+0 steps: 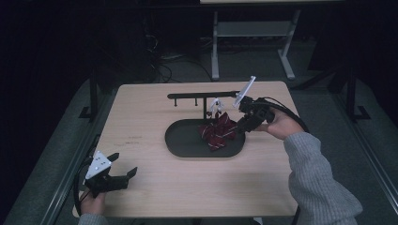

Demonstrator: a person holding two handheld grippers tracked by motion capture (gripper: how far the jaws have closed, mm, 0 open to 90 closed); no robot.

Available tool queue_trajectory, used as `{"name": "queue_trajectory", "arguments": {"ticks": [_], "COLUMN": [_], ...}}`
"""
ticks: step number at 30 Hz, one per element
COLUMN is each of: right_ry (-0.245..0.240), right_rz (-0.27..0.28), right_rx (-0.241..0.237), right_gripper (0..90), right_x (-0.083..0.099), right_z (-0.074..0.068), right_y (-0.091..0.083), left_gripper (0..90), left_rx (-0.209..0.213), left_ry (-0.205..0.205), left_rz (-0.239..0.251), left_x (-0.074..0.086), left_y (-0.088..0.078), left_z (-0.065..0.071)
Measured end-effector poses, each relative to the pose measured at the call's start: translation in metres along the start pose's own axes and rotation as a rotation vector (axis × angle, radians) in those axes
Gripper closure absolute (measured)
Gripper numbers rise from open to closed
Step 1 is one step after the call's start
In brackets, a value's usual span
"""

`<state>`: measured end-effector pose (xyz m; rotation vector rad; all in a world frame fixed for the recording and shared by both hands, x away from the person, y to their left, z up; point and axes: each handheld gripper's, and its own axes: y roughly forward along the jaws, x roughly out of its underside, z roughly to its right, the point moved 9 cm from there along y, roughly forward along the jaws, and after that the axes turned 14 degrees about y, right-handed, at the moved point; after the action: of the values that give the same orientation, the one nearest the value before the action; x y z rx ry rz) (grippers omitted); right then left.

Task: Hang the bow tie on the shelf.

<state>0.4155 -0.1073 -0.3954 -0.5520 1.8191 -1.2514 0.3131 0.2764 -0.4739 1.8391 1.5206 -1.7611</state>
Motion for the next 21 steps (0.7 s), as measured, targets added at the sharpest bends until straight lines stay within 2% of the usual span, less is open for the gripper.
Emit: {"name": "queue_trajectory", "arguments": {"ticks": [21], "right_ry": [0.034], "right_rz": [0.025], "right_rx": [0.006], "right_gripper": [56.9], "right_x": [0.024], "right_z": [0.004], "right_y": [0.006], "left_gripper": [13.1], "left_rx": [-0.002], "left_ry": [0.003], "left_rz": [-0.003], "left_x": [0.0], "left_y": [0.0], "left_z": [0.0]}}
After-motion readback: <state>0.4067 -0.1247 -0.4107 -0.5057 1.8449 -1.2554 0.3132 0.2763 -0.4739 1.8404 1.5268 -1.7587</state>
